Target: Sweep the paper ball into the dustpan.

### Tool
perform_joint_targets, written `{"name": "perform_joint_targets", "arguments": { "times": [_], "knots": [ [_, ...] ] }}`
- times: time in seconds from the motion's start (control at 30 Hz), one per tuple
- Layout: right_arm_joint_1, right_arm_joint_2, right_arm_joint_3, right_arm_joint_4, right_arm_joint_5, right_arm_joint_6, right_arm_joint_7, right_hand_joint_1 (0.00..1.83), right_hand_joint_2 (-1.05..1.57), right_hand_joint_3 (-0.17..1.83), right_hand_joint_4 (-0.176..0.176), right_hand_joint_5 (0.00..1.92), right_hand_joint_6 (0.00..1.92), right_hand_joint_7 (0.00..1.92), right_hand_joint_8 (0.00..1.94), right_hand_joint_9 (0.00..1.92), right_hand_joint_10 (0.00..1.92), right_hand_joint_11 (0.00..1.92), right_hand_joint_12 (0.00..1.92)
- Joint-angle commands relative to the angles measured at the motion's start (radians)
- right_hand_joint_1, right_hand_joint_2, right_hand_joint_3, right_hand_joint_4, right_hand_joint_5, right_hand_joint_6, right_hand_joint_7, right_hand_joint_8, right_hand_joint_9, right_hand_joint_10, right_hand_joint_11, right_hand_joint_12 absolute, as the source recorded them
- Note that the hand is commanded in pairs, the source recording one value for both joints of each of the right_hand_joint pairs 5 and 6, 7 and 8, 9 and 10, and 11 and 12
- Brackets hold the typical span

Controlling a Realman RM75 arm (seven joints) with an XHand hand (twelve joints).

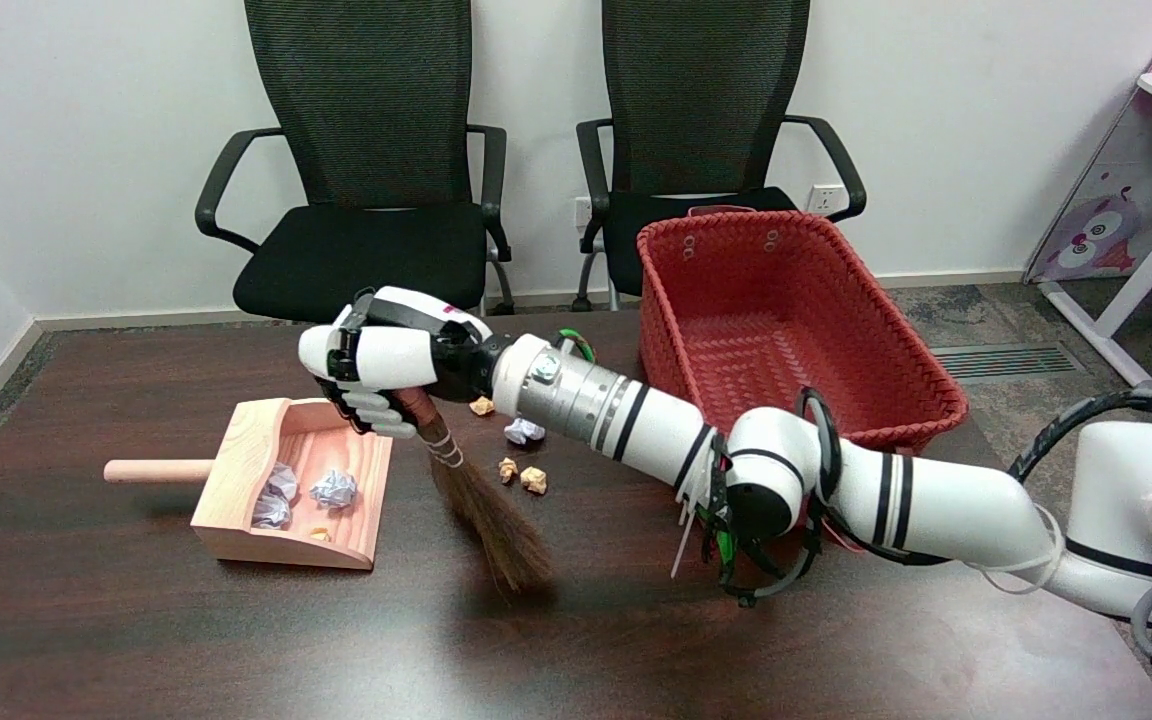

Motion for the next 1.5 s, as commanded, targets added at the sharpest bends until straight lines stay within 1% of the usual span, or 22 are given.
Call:
{"name": "perform_joint_targets", "arguments": {
  "times": [0.03,0.13,0.2,0.33,0.43,0.5,0.6,0.77,0.87,0.97,1.17,1.33,1.4,1.5],
  "knots": [
    [-0.059,0.033,0.128,-0.132,0.024,0.048,0.127,0.84,1.46,1.45,0.009,1.92,1.92,1.92,1.92,1.92,1.92,1.92,1.92],
    [-0.042,0.035,0.210,-0.173,0.022,0.119,0.114,0.84,1.47,1.45,0.011,1.92,1.92,1.92,1.92,1.92,1.92,1.92,1.92],
    [-0.034,0.035,0.286,-0.183,0.046,0.154,0.112,0.84,1.47,1.48,0.012,1.92,1.92,1.92,1.92,1.92,1.92,1.92,1.92],
    [-0.027,0.047,0.414,-0.205,0.118,0.163,0.112,0.84,1.46,1.58,0.015,1.92,1.92,1.92,1.92,1.92,1.92,1.92,1.92],
    [0.014,0.053,0.479,-0.202,0.128,0.166,0.112,0.84,1.44,1.63,0.016,1.92,1.92,1.92,1.92,1.92,1.92,1.92,1.92],
    [0.054,0.059,0.495,-0.174,0.119,0.169,0.110,0.84,1.43,1.64,0.016,1.92,1.92,1.92,1.92,1.92,1.92,1.92,1.92],
    [0.138,0.087,0.467,-0.097,0.113,0.163,0.110,0.84,1.44,1.64,0.018,1.92,1.92,1.92,1.92,1.92,1.92,1.92,1.92],
    [0.281,0.113,0.279,0.057,0.104,0.157,0.110,0.84,1.47,1.60,0.022,1.92,1.92,1.92,1.92,1.92,1.92,1.92,1.92],
    [0.332,0.102,0.183,0.155,0.034,0.157,0.110,0.84,1.48,1.59,0.022,1.92,1.92,1.92,1.92,1.92,1.92,1.92,1.92],
    [0.333,0.095,0.148,0.205,-0.035,0.170,0.110,0.84,1.49,1.58,0.022,1.92,1.92,1.92,1.92,1.92,1.92,1.92,1.92],
    [0.272,0.090,0.166,0.219,-0.044,0.165,0.090,0.84,1.50,1.62,0.022,1.92,1.92,1.92,1.92,1.92,1.92,1.92,1.92],
    [0.199,0.082,0.270,0.171,-0.033,0.203,-0.086,0.82,1.52,1.82,0.027,1.92,1.92,1.92,1.92,1.92,1.92,1.92,1.92],
    [0.160,0.076,0.316,0.141,-0.033,0.216,-0.150,0.81,1.53,1.83,0.030,1.92,1.92,1.92,1.92,1.92,1.92,1.92,1.92],
    [0.113,0.061,0.349,0.113,-0.033,0.217,-0.241,0.80,1.57,1.83,0.034,1.92,1.92,1.92,1.92,1.92,1.92,1.92,1.92]
  ]
}}
